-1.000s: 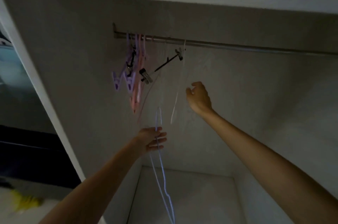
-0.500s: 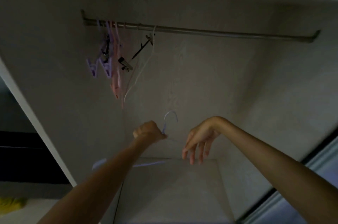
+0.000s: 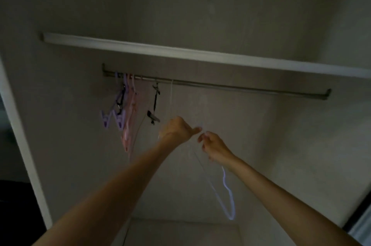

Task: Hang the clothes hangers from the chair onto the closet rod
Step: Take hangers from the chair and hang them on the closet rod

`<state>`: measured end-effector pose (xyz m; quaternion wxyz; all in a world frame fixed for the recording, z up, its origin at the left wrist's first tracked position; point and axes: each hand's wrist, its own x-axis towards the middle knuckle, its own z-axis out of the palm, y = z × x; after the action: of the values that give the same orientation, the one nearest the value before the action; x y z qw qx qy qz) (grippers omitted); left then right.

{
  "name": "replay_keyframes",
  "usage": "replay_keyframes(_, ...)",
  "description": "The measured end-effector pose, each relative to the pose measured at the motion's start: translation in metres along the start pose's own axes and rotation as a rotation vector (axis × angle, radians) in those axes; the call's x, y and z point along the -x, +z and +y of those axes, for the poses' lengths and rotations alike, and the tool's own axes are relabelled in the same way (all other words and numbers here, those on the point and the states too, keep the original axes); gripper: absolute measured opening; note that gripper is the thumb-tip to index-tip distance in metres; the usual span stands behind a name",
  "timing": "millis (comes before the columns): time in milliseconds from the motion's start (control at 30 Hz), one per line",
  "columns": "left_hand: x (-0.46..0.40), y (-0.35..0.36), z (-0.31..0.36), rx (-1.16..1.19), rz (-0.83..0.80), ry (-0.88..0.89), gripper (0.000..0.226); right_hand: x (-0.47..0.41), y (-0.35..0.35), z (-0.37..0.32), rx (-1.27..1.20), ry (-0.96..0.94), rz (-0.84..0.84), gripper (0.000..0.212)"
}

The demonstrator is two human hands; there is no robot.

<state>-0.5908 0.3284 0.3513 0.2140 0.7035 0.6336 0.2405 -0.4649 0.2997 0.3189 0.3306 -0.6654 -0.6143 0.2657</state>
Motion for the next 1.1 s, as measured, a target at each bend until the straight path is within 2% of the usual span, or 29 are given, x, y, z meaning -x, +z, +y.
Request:
replay_keyframes(67, -0.010, -0.023, -0.004, -0.014, 0.061, 0.076, 0.045, -0.019, -0.010, -0.012, 0.064, -0.012, 0.108, 0.027)
replay_keyframes(167, -0.026, -0.055, -0.021, 0.006, 0.160, 0.130, 0.037, -0.047, -0.021, -0.042, 0.176, -0.017, 0.176, 0.031)
replay_keyframes(267, -0.041, -0.075, -0.040, -0.029, 0.312, 0.123, 0.026, -0.081, -0.020, -0.071, 0.249, 0.023, 0.157, 0.034)
replay_keyframes(400, -0.057, -0.090, -0.065, -0.062, 0.485, 0.100, 0.023, -0.113, -0.002, -0.091, 0.307, 0.102, 0.034, 0.041)
replay_keyframes(533, -0.062, -0.095, -0.088, -0.081, 0.498, 0.076, 0.022, -0.125, 0.024, -0.091, 0.344, 0.118, -0.085, 0.035)
replay_keyframes(633, -0.065, -0.099, -0.102, -0.123, 0.493, 0.047, 0.023, -0.123, 0.039, -0.092, 0.355, 0.157, -0.177, 0.017)
replay_keyframes(733, -0.068, -0.103, -0.109, -0.130, 0.471, 0.035, 0.024, -0.122, 0.046, -0.091, 0.314, 0.214, -0.233, 0.020)
replay_keyframes(833, -0.070, -0.109, -0.110, -0.105, 0.491, 0.068, 0.023, -0.120, 0.040, -0.096, 0.331, 0.216, -0.275, 0.041)
replay_keyframes(900, -0.077, -0.118, -0.108, -0.106, 0.547, 0.121, 0.023, -0.118, 0.022, -0.106, 0.554, 0.091, -0.140, 0.042)
replay_keyframes(933, -0.082, -0.124, -0.108, -0.130, 0.570, 0.151, 0.025, -0.118, 0.010, -0.111, 0.655, 0.002, 0.000, 0.039)
replay_keyframes(1000, -0.097, -0.137, -0.107, -0.231, 0.555, 0.207, 0.035, -0.125, -0.014, -0.121, 0.701, -0.181, 0.241, 0.033)
replay_keyframes(1033, -0.105, -0.142, -0.108, -0.302, 0.505, 0.237, 0.043, -0.131, -0.022, -0.124, 0.703, -0.232, 0.277, 0.035)
replay_keyframes(1100, -0.123, -0.149, -0.109, -0.465, 0.370, 0.277, 0.053, -0.142, -0.027, -0.128, 0.701, -0.225, 0.201, 0.046)
